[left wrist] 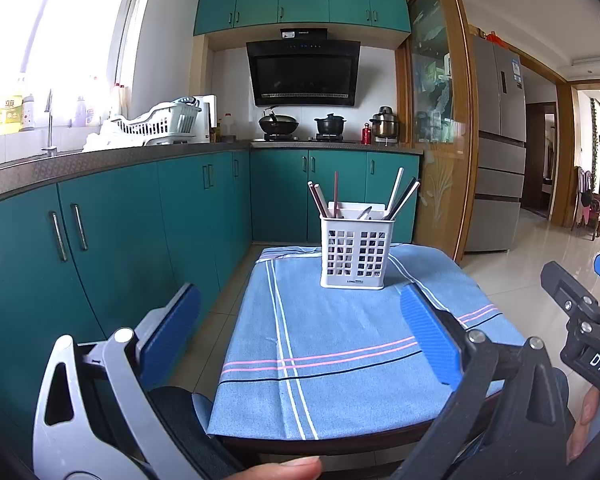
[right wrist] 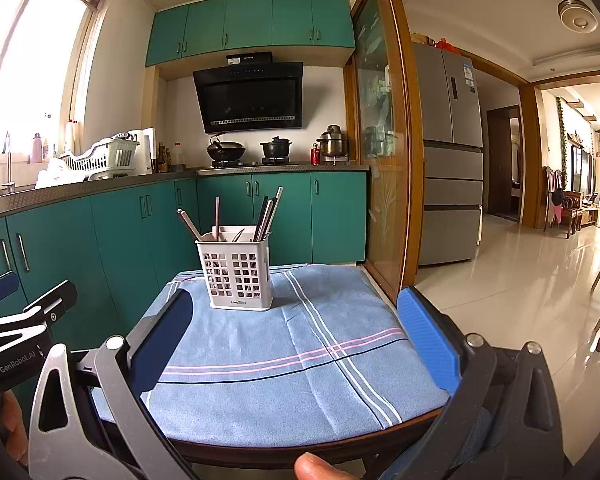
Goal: Organize utensils
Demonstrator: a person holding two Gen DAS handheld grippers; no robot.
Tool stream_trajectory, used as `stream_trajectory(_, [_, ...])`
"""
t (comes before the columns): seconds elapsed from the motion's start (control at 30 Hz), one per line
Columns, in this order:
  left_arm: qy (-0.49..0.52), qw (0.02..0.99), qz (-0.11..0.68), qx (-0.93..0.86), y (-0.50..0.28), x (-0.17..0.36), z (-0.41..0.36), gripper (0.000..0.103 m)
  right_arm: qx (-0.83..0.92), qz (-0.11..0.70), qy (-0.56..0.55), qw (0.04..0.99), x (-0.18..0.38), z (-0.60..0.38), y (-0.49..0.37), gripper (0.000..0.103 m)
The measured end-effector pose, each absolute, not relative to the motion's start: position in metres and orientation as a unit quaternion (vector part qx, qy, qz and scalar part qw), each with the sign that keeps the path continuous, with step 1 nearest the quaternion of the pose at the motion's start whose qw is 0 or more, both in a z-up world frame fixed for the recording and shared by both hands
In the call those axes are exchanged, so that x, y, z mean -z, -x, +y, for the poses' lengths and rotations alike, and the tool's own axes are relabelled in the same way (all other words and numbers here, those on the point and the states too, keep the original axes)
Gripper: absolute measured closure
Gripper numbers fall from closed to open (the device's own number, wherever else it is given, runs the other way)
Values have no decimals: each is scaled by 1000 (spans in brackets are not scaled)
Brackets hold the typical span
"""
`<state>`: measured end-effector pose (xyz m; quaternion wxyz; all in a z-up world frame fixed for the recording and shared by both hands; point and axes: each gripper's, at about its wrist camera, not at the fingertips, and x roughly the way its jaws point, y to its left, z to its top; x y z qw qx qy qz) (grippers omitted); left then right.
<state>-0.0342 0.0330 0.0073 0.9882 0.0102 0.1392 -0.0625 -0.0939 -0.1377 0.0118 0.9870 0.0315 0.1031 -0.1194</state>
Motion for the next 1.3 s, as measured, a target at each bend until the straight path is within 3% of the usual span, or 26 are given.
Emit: stream_trajectory(1.3, [-28, 984, 154, 82, 26, 2, 27, 4, 116, 119, -31, 986, -3, -143, 85, 3])
